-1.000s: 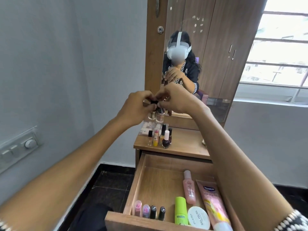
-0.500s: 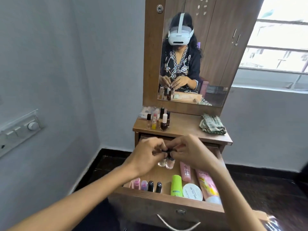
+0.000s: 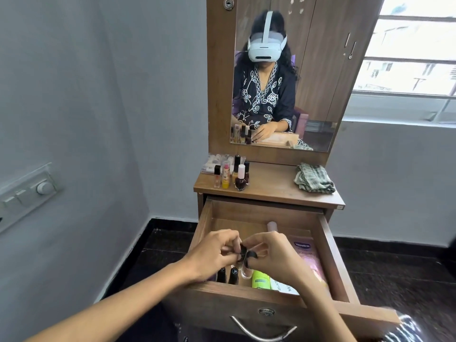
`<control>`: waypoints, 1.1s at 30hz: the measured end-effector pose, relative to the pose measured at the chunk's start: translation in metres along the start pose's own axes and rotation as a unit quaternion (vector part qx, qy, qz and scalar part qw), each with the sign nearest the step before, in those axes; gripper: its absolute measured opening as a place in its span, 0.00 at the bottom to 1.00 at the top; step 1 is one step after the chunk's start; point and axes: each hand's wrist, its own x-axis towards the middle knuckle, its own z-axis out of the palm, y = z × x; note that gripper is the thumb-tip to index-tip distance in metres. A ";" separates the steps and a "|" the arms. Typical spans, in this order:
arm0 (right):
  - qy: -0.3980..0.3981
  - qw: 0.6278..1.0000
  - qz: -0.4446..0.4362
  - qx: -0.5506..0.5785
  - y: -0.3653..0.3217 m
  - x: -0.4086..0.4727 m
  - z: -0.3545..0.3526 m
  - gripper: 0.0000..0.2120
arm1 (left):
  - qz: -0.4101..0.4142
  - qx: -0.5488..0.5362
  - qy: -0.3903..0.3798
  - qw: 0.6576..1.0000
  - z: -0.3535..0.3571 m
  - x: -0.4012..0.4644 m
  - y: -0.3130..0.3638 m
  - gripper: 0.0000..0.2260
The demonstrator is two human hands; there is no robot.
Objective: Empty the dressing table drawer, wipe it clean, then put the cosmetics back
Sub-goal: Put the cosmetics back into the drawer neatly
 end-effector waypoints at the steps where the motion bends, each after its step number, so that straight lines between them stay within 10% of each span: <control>1: -0.001 1.000 0.001 -0.002 0.002 -0.001 0.001 0.17 | -0.004 0.003 -0.008 1.000 0.001 0.001 -0.002 0.13; 33: -0.051 0.998 0.027 -0.002 0.018 -0.004 0.012 0.26 | -0.102 0.007 -0.107 0.989 0.010 0.021 -0.017 0.17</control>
